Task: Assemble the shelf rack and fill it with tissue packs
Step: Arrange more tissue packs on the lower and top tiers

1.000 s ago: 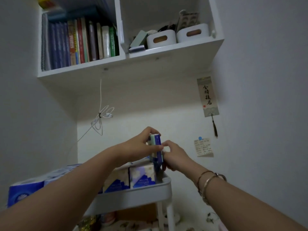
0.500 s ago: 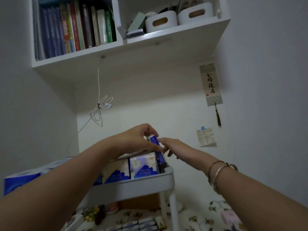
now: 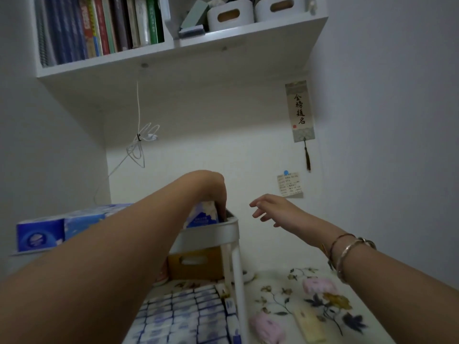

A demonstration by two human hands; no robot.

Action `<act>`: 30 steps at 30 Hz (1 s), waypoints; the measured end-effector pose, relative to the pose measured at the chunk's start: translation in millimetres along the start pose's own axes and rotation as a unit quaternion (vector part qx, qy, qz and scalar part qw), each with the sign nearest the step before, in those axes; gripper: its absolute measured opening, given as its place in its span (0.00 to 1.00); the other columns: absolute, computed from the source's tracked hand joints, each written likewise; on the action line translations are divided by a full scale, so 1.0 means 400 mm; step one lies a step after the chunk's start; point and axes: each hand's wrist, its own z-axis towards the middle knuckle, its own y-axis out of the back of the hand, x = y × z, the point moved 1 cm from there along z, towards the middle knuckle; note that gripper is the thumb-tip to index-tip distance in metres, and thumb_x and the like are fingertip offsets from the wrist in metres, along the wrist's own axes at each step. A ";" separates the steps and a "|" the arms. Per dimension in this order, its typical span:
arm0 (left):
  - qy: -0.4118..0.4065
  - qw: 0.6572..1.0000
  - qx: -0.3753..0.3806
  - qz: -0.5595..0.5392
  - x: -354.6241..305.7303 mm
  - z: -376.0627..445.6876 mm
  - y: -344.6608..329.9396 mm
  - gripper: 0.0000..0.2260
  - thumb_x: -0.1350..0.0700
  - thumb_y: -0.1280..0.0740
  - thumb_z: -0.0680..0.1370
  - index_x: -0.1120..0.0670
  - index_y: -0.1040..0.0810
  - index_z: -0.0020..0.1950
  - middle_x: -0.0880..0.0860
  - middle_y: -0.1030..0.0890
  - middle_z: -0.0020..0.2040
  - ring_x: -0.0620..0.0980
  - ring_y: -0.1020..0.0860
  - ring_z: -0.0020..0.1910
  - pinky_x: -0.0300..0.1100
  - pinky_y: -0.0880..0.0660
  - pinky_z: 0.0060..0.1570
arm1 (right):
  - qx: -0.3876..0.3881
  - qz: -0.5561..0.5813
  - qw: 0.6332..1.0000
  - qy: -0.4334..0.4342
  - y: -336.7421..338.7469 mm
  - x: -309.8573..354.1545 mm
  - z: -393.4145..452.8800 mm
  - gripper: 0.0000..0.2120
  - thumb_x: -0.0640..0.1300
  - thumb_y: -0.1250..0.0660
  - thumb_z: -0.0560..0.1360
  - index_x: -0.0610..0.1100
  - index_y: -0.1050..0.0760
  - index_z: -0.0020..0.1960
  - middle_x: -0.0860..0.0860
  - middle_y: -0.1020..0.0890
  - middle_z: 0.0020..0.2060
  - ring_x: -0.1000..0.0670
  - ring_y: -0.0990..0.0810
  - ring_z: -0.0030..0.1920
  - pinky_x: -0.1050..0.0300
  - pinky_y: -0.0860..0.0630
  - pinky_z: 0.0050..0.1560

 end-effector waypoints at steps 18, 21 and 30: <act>-0.201 0.951 -0.134 -0.191 -0.221 -0.281 -0.285 0.08 0.56 0.36 0.75 0.53 0.19 0.50 0.52 0.18 0.52 0.52 0.20 0.50 0.49 0.22 0.53 | 0.262 -0.249 0.902 -0.237 0.067 -0.176 -0.439 0.34 0.53 0.29 0.72 0.50 0.40 0.73 0.46 0.36 0.72 0.44 0.35 0.71 0.46 0.36 0.72; -0.188 0.957 -0.079 -0.205 -0.207 -0.308 -0.374 0.09 0.57 0.36 0.77 0.55 0.18 0.52 0.53 0.18 0.51 0.50 0.20 0.49 0.46 0.22 0.53 | 0.332 -0.234 0.869 -0.282 0.042 -0.223 -0.510 0.42 0.54 0.25 0.69 0.55 0.46 0.75 0.50 0.42 0.75 0.45 0.41 0.74 0.46 0.42 0.75; -0.167 0.948 -0.061 -0.264 -0.130 -0.349 -0.473 0.08 0.59 0.36 0.77 0.56 0.17 0.51 0.51 0.18 0.50 0.48 0.20 0.48 0.39 0.25 0.46 | 0.233 -0.309 0.896 -0.217 0.006 -0.257 -0.558 0.34 0.59 0.28 0.69 0.51 0.38 0.70 0.51 0.29 0.64 0.51 0.26 0.59 0.55 0.28 0.62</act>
